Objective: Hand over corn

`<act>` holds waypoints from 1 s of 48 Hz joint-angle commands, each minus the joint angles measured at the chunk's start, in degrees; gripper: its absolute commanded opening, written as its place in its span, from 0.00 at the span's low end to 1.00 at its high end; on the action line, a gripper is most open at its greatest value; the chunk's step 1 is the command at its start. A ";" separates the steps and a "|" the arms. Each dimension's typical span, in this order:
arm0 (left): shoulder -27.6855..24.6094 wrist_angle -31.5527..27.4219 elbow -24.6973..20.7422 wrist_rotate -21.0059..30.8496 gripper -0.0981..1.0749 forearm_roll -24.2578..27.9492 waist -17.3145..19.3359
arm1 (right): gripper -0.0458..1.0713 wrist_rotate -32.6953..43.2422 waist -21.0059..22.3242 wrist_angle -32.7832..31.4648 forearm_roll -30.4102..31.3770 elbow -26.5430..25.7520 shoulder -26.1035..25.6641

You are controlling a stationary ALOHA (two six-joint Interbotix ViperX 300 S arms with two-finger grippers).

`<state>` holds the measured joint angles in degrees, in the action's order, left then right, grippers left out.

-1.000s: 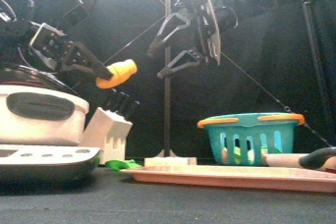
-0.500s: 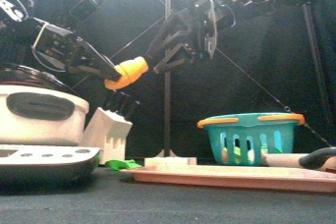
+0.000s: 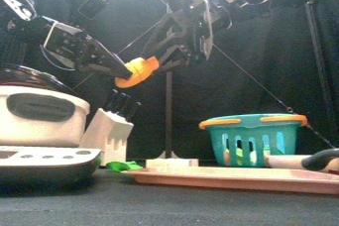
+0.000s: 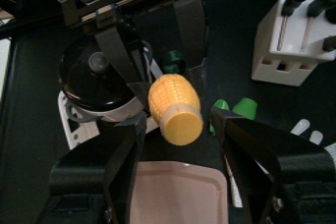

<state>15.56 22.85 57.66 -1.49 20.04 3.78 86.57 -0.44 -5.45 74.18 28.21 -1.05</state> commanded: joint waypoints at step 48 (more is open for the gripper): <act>0.00 5.19 -1.32 0.18 0.97 -4.39 0.26 | 0.50 0.18 0.18 -0.18 -1.67 -0.09 -1.93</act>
<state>15.29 27.33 57.57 -1.32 16.00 3.87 86.66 -0.44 -5.63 72.86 28.65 -0.70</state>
